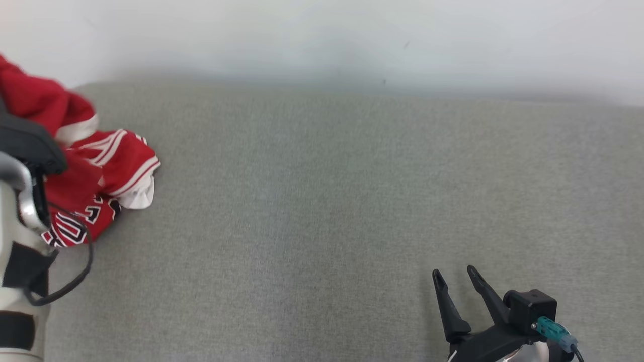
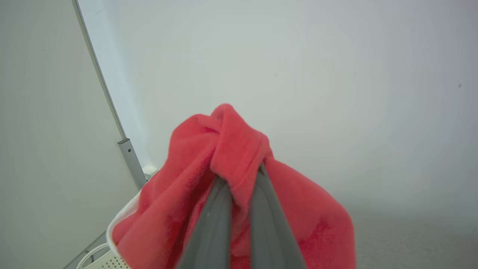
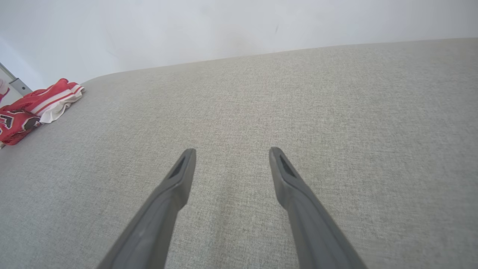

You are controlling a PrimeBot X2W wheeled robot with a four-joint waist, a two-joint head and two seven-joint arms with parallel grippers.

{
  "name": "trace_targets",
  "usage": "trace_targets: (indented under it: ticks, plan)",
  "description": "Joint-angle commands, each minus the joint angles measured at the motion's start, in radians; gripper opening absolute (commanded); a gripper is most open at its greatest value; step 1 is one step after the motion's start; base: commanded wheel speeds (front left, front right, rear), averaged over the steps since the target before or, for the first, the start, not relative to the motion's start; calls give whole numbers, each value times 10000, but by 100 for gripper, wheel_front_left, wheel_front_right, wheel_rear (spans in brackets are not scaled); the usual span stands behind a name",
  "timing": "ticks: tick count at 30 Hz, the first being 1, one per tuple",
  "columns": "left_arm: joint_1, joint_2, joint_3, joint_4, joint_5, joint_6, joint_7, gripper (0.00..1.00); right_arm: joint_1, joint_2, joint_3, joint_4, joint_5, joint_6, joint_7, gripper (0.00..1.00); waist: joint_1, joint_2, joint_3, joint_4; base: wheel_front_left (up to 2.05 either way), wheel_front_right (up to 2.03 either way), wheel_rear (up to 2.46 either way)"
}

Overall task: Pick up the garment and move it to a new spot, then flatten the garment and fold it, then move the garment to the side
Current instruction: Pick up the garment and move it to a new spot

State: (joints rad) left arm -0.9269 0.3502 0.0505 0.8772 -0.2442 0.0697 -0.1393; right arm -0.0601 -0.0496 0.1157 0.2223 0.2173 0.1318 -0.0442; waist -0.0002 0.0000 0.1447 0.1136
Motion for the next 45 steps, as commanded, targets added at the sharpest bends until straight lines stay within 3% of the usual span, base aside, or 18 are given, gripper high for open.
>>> trace_targets:
  ticks: [1, 4, 7, 12, 19, 27, 34, 36, 37, 38, 42, 45]
  plan:
    - [71, -74, -149, -314, 105, -88, -3, 0, 101, -11, 5, 96, 114, -21, -89, 100, 2, 0, -995, -351, 0, 0, 0]
    - [175, -220, -388, -1137, 120, -311, 110, 0, 200, -18, -22, 327, 236, -21, -187, 100, 2, 0, -1296, -697, 0, 0, 0]
    - [372, -937, -846, -2341, 40, -459, 429, 0, 285, -15, -149, 521, 305, -21, -247, 100, 2, 0, -1505, -1197, 0, 0, 0]
    - [564, -1622, -1387, -3910, -46, -611, 865, 0, 175, -15, -161, 611, 332, -21, -297, 100, 2, 0, -1496, -1976, 0, 0, 0]
    - [1170, -2713, -1966, -5318, -864, -744, 1174, 0, 17, -12, -132, 736, 487, -21, -454, 100, 2, 0, -1243, -3024, 0, 0, 0]
    - [2648, -2988, -3293, -5079, -2169, -523, 908, 0, -162, -11, -141, 884, 648, -21, -683, 100, 2, 0, -762, -3529, 0, 0, 0]
    - [3822, -2984, -4290, -3598, -3453, -279, 128, 0, -359, -11, -80, 1022, 679, -21, -837, 100, 2, 0, -372, -3501, 0, 0, 0]
    - [3951, -2983, -4378, -3247, -3393, -249, 24, 5, -400, -9, -28, 1042, 697, -21, -856, 100, 2, 0, -350, -3482, 0, 0, 0]
    - [4010, -2984, -4461, -2953, -3328, -285, -121, 47, -433, -11, -1, 1065, 714, -21, -878, 100, 2, 0, -335, -3456, 0, 0, 0]
    - [4084, -2985, -4482, -2674, -3320, -300, -267, 100, -448, -14, 7, 1090, 717, -21, -899, 100, 2, 0, -334, -3428, 0, 0, 0]
    - [4327, -2964, -4544, -1850, -3298, -529, -747, 100, -354, -12, -58, 1242, 668, -21, -960, 100, 2, 0, -461, -3252, 0, 0, 0]
    - [4574, -2839, -4793, -1774, -3060, -953, -1066, 100, -289, -15, -230, 1286, 594, -21, -1043, 100, 2, 0, -661, -3049, 0, 0, 0]
